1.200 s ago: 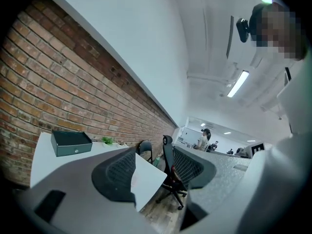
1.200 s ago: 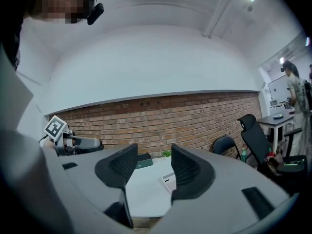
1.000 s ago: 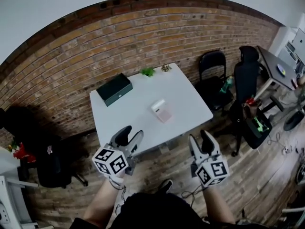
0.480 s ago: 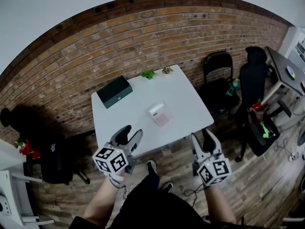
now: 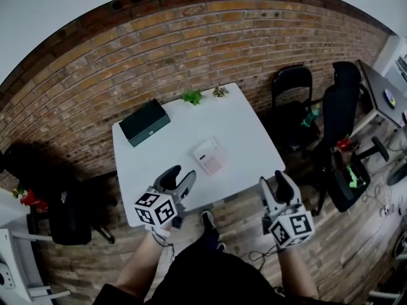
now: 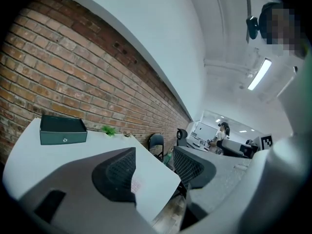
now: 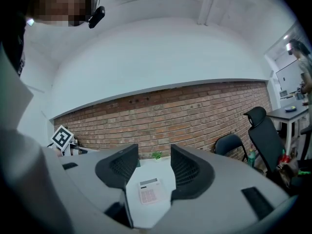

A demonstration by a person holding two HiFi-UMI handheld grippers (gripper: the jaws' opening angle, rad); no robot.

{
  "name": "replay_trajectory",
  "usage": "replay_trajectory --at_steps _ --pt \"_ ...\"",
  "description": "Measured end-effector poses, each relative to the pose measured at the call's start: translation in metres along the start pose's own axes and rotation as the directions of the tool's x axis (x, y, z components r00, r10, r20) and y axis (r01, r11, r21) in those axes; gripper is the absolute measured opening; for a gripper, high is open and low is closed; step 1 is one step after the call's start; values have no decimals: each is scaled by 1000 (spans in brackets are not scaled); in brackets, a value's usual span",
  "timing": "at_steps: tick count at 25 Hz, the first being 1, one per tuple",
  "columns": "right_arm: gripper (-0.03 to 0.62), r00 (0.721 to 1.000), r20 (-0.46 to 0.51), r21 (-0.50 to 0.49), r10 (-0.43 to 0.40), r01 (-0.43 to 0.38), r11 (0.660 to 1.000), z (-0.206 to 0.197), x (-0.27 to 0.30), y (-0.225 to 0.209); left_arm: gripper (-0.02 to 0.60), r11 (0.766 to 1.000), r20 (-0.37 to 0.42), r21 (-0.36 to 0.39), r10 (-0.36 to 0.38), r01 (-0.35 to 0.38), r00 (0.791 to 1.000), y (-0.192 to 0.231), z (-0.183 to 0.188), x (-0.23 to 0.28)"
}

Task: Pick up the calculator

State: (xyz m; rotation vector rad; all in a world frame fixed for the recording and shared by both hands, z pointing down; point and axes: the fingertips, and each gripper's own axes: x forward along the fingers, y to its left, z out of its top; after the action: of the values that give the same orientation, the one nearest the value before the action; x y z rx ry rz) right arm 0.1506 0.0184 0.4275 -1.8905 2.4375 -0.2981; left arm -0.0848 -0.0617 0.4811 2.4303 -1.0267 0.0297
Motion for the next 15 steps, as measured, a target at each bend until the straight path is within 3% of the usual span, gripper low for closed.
replay_trajectory --at_steps 6,11,15 --pt "215 998 -56 -16 12 -13 1000 1 63 -20 238 998 -39 -68 7 -10 999 44 -7 48" --pt "212 997 -68 -30 31 -33 999 12 112 -32 238 999 -106 -17 40 -42 994 87 -17 82" --pt "209 996 -85 -37 41 -44 998 12 149 -34 238 997 -156 -63 40 -50 987 121 -33 98"
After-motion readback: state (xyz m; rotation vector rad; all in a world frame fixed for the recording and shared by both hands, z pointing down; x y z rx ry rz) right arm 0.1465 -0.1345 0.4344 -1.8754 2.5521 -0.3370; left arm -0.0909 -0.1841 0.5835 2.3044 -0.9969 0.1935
